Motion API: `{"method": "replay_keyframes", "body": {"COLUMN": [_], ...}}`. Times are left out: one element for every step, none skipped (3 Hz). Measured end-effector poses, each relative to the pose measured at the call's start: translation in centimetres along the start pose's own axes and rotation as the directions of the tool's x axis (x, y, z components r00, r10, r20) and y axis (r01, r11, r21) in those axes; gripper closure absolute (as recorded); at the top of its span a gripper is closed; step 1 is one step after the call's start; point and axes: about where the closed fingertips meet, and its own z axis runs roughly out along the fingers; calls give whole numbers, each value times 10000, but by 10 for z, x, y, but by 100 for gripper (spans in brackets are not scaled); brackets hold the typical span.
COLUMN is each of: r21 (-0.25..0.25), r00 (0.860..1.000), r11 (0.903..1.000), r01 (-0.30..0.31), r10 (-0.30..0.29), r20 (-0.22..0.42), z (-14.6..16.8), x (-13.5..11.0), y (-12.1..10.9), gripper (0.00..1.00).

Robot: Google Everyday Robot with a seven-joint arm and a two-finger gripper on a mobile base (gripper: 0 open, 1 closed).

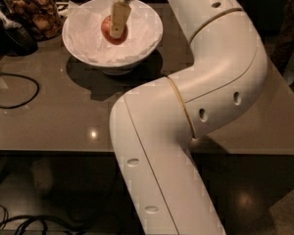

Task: Pick apple from white bowl

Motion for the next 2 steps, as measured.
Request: {"method": "replay_keyframes", "body": {"r21": [157,338], "r00": [9962,9865], "r11": [9987,9947], "r01": [487,970], "r10": [-497,-1006], "r20": [711,1290], "z": [-30,-58], "x": [-17,-34], "y": [8,18], "gripper": [100,100]}}
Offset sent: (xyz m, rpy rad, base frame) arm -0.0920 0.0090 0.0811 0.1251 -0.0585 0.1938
